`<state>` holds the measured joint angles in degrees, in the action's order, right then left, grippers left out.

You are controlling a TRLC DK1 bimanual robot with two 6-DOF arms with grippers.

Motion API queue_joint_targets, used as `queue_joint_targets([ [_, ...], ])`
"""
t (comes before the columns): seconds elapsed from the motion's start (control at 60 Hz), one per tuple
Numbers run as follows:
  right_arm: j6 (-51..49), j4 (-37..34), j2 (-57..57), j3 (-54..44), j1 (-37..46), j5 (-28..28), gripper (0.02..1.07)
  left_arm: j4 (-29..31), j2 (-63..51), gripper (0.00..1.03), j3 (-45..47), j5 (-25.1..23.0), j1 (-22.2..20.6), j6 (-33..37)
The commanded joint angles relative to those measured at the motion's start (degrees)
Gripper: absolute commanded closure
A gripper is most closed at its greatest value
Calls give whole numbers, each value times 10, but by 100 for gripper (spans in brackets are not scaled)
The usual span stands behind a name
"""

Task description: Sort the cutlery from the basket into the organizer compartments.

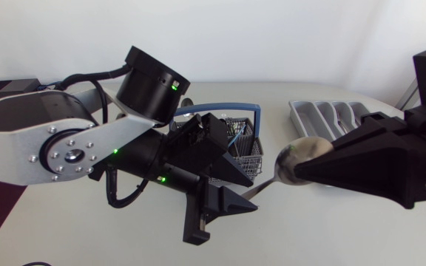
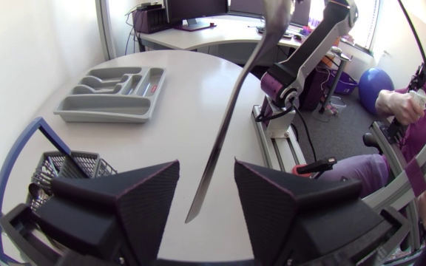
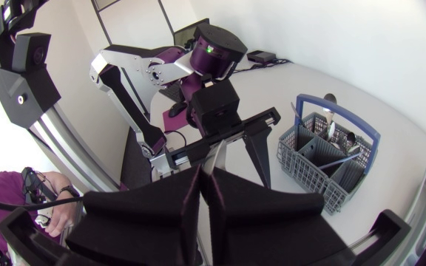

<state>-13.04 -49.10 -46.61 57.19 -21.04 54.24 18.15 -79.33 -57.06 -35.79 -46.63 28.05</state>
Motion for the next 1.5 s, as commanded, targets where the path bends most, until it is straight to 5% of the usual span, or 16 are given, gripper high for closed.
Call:
queue_joint_targets([
  [0.0, 14, 3, 4, -7, -6, 10, 100, 2, -11, 65, -18, -8, -1, -12],
  [0.3, 14, 6, 5, -12, -6, 10, 100, 1, -21, 100, -21, -16, 2, -14],
  [0.45, 16, 10, 8, -16, -4, 10, 99, 1, -28, 101, -29, -29, 7, -23],
  [0.55, 26, 23, 18, -23, 1, 4, 82, 1, -28, 101, -31, -38, 12, -29],
  [0.65, 27, 28, 28, -28, 3, -3, 79, 2, -28, 101, -31, -39, 19, -32],
  [0.9, 39, 46, 77, -37, 2, -58, 38, -18, -14, 101, -40, -39, 38, -64],
  [1.133, 55, 78, 130, -69, -8, -125, 34, -21, -13, 101, -55, -56, 51, -85],
  [1.483, 68, 110, 172, -103, -8, -134, 22, -15, -1, 101, -47, -109, 56, -88],
])
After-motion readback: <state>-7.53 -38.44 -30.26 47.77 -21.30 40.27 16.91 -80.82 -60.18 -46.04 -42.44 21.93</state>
